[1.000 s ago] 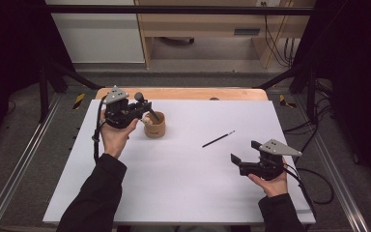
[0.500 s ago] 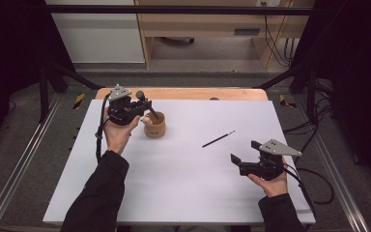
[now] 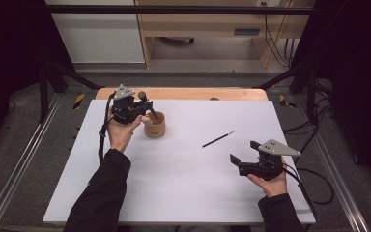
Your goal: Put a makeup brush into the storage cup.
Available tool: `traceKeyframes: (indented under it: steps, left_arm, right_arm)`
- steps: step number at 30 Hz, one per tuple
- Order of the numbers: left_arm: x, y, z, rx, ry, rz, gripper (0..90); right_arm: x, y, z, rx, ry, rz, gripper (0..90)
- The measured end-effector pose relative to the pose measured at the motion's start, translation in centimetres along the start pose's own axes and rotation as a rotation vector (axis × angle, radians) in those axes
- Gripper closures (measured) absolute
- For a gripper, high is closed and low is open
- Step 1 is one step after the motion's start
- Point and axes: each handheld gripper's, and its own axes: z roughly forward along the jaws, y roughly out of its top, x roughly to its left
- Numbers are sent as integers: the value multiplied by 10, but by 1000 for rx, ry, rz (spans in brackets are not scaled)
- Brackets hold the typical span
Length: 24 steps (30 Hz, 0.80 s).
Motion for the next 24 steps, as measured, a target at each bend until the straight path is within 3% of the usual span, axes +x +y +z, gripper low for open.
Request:
traceKeyframes:
  steps: [24]
  left_arm:
    - [2,-18,22,74,27,16,766]
  right_arm:
    - [1,0,1,5,-2,1,88]
